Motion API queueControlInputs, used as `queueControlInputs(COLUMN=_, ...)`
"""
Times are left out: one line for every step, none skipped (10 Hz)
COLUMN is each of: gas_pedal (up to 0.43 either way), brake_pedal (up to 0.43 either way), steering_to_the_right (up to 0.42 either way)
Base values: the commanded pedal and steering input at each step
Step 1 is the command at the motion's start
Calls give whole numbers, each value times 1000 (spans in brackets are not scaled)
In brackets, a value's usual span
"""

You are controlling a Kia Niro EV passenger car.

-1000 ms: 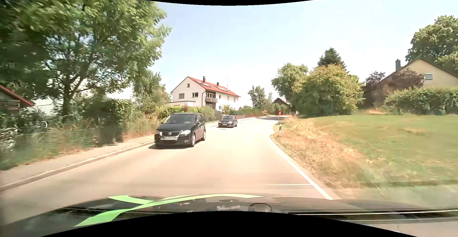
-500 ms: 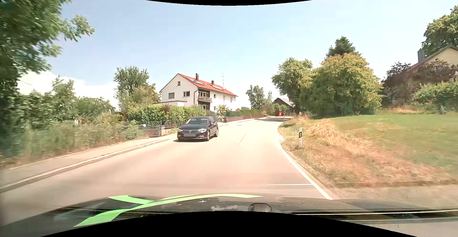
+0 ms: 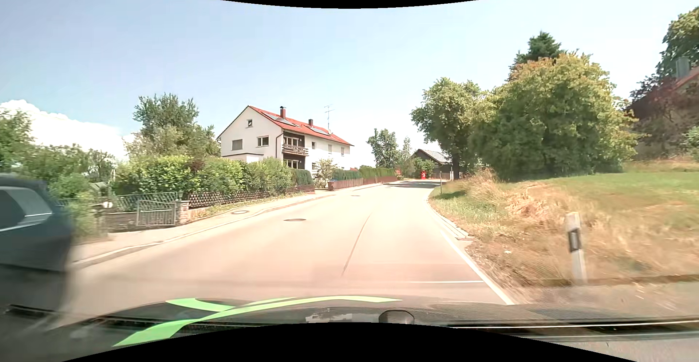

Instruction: Follow the waypoints while adhering to traffic rules and regulations

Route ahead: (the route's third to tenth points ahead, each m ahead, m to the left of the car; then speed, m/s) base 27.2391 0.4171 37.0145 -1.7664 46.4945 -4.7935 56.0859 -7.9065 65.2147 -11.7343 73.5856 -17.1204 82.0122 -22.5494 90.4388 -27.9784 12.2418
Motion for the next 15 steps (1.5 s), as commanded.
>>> queueControlInputs(gas_pedal=240, brake_pedal=0, steering_to_the_right=22)
queueControlInputs(gas_pedal=240, brake_pedal=0, steering_to_the_right=24)
queueControlInputs(gas_pedal=240, brake_pedal=0, steering_to_the_right=25)
queueControlInputs(gas_pedal=240, brake_pedal=0, steering_to_the_right=26)
queueControlInputs(gas_pedal=240, brake_pedal=0, steering_to_the_right=28)
queueControlInputs(gas_pedal=248, brake_pedal=0, steering_to_the_right=30)
queueControlInputs(gas_pedal=248, brake_pedal=0, steering_to_the_right=33)
queueControlInputs(gas_pedal=248, brake_pedal=0, steering_to_the_right=36)
queueControlInputs(gas_pedal=248, brake_pedal=0, steering_to_the_right=37)
queueControlInputs(gas_pedal=260, brake_pedal=0, steering_to_the_right=37)
queueControlInputs(gas_pedal=260, brake_pedal=0, steering_to_the_right=37)
queueControlInputs(gas_pedal=260, brake_pedal=0, steering_to_the_right=37)
queueControlInputs(gas_pedal=260, brake_pedal=0, steering_to_the_right=37)
queueControlInputs(gas_pedal=260, brake_pedal=0, steering_to_the_right=37)
queueControlInputs(gas_pedal=260, brake_pedal=0, steering_to_the_right=36)
